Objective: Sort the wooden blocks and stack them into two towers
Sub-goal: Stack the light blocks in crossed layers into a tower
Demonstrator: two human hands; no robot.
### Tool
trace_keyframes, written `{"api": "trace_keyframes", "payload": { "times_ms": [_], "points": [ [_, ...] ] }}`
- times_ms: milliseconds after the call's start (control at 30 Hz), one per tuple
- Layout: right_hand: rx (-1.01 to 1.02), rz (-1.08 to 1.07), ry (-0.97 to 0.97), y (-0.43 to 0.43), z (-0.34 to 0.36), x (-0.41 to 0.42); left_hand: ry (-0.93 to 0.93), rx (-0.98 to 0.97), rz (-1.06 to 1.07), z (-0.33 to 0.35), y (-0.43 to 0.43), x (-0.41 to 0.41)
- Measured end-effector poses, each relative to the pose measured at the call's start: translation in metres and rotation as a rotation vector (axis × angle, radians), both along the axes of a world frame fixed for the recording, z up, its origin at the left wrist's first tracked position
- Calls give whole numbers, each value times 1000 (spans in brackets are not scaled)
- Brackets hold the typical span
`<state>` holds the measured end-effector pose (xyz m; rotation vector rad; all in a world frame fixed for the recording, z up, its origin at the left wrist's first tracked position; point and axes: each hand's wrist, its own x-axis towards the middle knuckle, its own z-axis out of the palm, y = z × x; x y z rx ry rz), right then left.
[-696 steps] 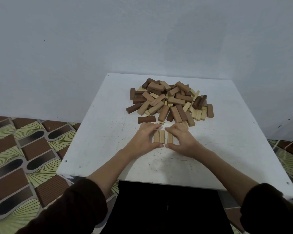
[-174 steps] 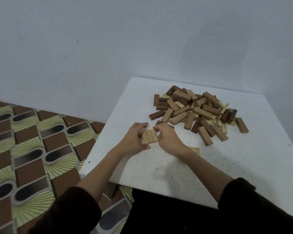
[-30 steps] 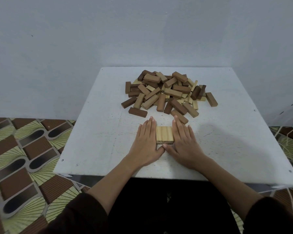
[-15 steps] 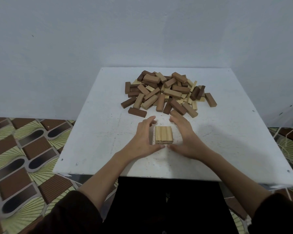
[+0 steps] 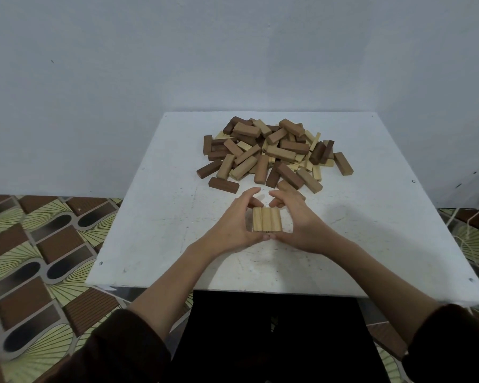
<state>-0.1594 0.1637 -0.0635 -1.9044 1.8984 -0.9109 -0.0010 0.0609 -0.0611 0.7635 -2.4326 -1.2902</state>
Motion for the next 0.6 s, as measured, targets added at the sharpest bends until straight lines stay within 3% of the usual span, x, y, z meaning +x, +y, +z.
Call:
{"api": "trace_keyframes", "payload": {
  "times_ms": [600],
  "points": [
    [93,-28,-106,-7,-4,1,1,56,18,0,2,-3]
  ]
}}
